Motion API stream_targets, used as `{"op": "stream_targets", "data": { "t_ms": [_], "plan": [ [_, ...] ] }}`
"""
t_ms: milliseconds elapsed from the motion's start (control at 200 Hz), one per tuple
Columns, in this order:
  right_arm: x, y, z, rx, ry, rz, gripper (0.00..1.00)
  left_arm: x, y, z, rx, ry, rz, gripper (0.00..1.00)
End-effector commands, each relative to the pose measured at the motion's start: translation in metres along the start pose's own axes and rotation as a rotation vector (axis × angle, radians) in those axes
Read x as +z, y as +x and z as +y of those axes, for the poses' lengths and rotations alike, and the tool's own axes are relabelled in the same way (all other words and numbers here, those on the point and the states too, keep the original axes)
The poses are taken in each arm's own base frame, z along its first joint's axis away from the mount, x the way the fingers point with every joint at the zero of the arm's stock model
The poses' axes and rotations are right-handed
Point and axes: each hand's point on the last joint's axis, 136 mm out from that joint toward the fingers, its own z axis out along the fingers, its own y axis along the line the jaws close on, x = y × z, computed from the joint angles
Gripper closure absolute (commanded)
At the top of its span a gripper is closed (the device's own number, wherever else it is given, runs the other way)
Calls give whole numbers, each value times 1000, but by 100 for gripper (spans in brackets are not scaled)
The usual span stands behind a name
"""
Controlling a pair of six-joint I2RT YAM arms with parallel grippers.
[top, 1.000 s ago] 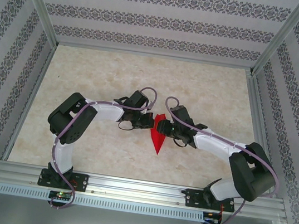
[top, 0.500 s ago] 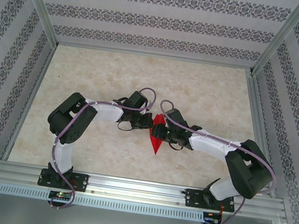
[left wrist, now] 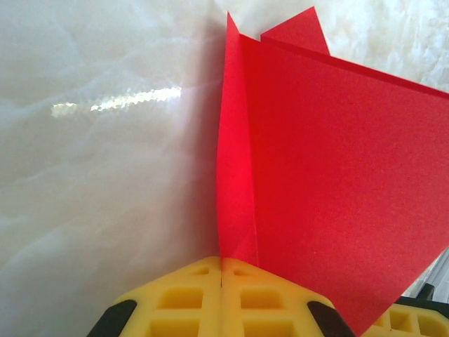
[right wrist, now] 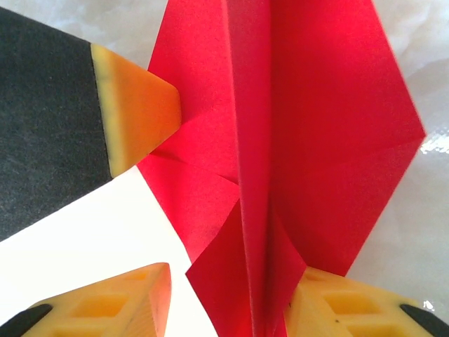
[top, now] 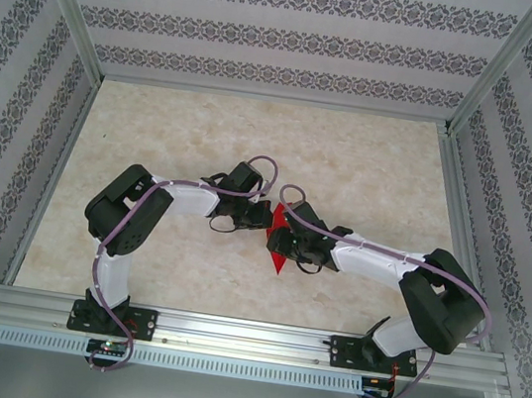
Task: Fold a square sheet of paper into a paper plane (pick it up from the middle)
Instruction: Move the paper plane to the center of the table.
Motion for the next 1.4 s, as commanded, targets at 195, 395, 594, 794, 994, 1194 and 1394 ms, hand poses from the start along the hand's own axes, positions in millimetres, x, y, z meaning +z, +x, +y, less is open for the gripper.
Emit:
{"op": "stream_targets", "data": {
  "t_ms": [195,395,594,794,994,1194,1394],
  "plan": [
    [8,-12,-4,-2,87,-57,61,-2,-5,1,-5,14,-18,100],
    [11,-15,-5,1,107,-75,65,-5,-6,-4,-3,22,-22,100],
    [6,-21,-9,-15,150,-89,89,-26,-15,-17,34,-1,-50,73],
    [-14,-29,-19,-96,238,-114,94,-64,-33,2,1,-127,-135,50],
    [-19,-33,-31,-162,317,-110,94,-125,-53,43,-61,-353,-325,37],
    [-4,-38,-32,-166,339,-107,93,-168,-55,67,-109,-452,-481,20],
    [9,-41,-26,-180,298,-135,89,-180,-52,75,-115,-478,-516,8]
  ]
}}
